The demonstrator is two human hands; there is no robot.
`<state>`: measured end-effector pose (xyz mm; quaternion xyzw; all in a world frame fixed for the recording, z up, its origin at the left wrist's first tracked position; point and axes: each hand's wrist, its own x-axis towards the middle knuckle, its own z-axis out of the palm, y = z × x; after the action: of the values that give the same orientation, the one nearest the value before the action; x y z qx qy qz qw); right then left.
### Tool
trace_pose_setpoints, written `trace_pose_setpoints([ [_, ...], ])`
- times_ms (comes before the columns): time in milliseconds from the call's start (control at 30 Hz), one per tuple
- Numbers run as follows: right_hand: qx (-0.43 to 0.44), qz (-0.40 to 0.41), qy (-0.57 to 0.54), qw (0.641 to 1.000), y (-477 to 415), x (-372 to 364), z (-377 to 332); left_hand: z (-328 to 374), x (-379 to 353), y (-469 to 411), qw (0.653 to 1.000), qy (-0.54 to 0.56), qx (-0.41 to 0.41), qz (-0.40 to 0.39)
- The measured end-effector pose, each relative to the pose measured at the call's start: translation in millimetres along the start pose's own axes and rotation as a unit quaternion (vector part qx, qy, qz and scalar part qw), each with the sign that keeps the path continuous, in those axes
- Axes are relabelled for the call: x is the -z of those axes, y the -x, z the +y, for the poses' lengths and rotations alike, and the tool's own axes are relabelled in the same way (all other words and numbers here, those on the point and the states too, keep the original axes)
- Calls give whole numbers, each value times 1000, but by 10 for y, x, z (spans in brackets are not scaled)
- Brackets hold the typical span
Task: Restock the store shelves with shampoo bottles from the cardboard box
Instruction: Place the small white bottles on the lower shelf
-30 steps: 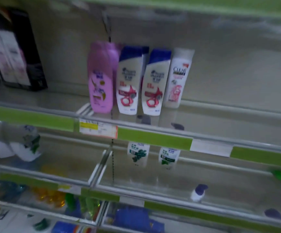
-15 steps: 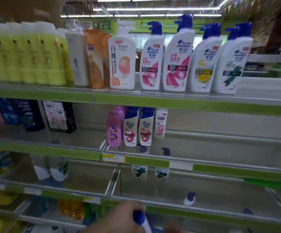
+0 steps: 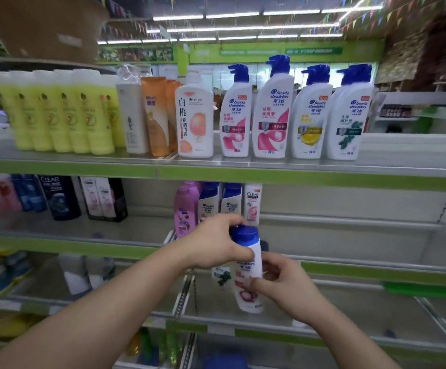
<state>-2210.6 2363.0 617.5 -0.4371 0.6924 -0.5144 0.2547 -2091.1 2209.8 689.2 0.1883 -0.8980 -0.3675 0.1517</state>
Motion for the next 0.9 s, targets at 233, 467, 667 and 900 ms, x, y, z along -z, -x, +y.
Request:
trace_pose_setpoints([
  [233, 27, 15, -4, 1000, -411, 27, -144, -65, 136, -225, 995, 45, -11, 84],
  [467, 34, 101, 57, 993, -1028, 74, -93, -427, 230, -358, 974, 103, 19, 200],
  [667, 4, 159, 85, 984, -1457, 73, 108, -873, 355, -215, 971, 103, 64, 204],
  [900, -44, 142, 90, 985, -1714, -100, 280, -1145, 324, -76, 973, 96, 84, 190],
])
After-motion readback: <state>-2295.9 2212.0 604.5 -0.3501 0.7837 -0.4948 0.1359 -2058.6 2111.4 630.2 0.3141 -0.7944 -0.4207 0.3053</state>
